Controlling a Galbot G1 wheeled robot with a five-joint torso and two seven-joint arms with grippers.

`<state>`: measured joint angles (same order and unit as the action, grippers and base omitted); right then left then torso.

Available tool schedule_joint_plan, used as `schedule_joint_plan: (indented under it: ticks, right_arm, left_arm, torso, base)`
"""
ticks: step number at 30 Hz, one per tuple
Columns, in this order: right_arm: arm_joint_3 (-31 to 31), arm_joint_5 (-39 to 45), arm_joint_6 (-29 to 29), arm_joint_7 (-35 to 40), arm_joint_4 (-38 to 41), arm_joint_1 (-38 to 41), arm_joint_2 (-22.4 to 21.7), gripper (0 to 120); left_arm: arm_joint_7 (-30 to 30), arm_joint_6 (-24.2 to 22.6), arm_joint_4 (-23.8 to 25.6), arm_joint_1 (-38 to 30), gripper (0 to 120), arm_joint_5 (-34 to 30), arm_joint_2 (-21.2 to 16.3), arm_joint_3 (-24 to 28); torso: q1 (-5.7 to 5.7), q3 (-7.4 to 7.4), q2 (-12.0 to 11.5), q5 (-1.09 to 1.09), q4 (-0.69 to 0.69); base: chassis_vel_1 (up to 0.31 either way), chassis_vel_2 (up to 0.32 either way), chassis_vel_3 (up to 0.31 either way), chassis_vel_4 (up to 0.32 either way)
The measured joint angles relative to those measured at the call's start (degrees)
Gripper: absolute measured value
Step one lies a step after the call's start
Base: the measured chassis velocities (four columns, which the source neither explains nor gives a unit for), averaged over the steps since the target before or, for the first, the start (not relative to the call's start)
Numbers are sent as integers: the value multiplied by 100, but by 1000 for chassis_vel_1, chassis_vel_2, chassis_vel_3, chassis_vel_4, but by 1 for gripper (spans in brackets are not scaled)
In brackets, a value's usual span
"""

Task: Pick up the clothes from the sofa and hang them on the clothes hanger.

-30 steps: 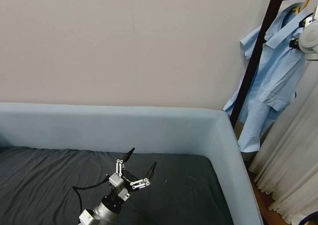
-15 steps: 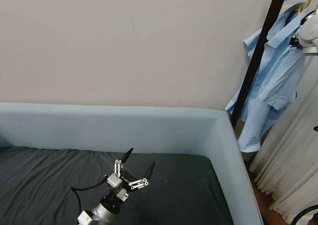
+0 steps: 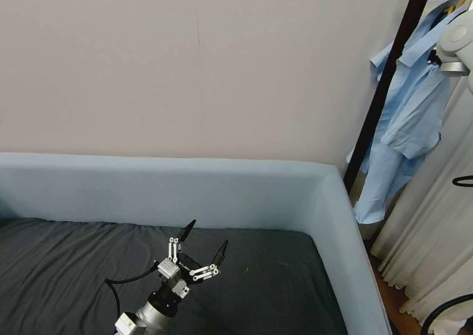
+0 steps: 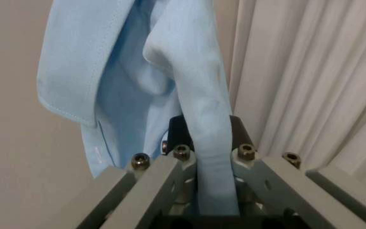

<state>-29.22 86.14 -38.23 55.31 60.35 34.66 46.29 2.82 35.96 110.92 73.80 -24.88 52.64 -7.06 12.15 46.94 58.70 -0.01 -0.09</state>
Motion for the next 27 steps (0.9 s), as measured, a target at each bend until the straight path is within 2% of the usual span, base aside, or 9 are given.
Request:
schedule_joint_plan:
  ticks: [10, 27]
  right_arm:
    - [90, 99, 61, 389, -309, -33, 322, 2]
    - [119, 25, 58, 436, -309, -222, 372, 2]
  left_arm:
    - [5, 76, -55, -55, 100, -94, -70, 12]
    - [30, 137, -180, -170, 100, -152, -71, 76]
  torso:
    - [0, 0, 0, 0, 0]
    - [0, 0, 0, 0, -1]
  base:
    - [0, 0, 0, 0]
    - [0, 0, 0, 0]
